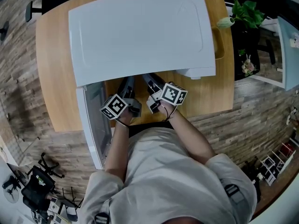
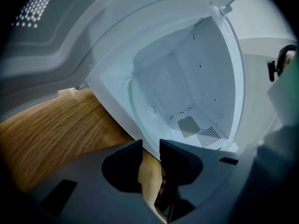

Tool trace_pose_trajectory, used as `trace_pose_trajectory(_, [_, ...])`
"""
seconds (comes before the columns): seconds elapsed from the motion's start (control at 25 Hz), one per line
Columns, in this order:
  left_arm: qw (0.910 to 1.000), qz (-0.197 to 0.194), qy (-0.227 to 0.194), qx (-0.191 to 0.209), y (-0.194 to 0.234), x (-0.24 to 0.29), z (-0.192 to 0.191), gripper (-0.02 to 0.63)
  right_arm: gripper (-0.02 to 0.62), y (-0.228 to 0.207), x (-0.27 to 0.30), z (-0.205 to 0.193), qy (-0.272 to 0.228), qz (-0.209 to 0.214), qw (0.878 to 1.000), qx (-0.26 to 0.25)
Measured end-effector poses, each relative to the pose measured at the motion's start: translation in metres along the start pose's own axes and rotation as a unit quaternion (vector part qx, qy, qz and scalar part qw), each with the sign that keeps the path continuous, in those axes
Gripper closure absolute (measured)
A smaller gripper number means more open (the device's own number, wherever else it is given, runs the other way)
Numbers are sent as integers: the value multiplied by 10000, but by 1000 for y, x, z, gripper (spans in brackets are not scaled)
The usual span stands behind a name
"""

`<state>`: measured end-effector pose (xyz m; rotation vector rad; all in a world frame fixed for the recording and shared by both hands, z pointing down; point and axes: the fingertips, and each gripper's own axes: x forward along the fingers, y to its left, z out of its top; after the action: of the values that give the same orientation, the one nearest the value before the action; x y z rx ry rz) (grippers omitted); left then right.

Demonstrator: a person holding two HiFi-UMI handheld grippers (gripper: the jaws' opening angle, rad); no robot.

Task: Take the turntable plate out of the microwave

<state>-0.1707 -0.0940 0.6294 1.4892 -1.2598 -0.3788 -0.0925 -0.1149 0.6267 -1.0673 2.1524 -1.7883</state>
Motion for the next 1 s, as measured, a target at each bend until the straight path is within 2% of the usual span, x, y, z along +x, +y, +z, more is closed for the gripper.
trace_pose_trajectory(0.24, [9995,-75,-56,-302,-1,4,3,474,469,-1,4,2,-63,8,9998,178])
trace_pose_trajectory(0.52, [9992,-91,-2,-379,-1,11,5,477,499,-5,8,2,-62,-137,9996,226])
trace_pose_trajectory(0.8, [9987,33,61,-495,3,12,4,513,511,-6,8,2,-136,-208,9991,341])
trace_pose_trajectory(1.0, [9985,68,-12,-537,3,14,4,517,529,-4,9,3,-123,-240,9994,229])
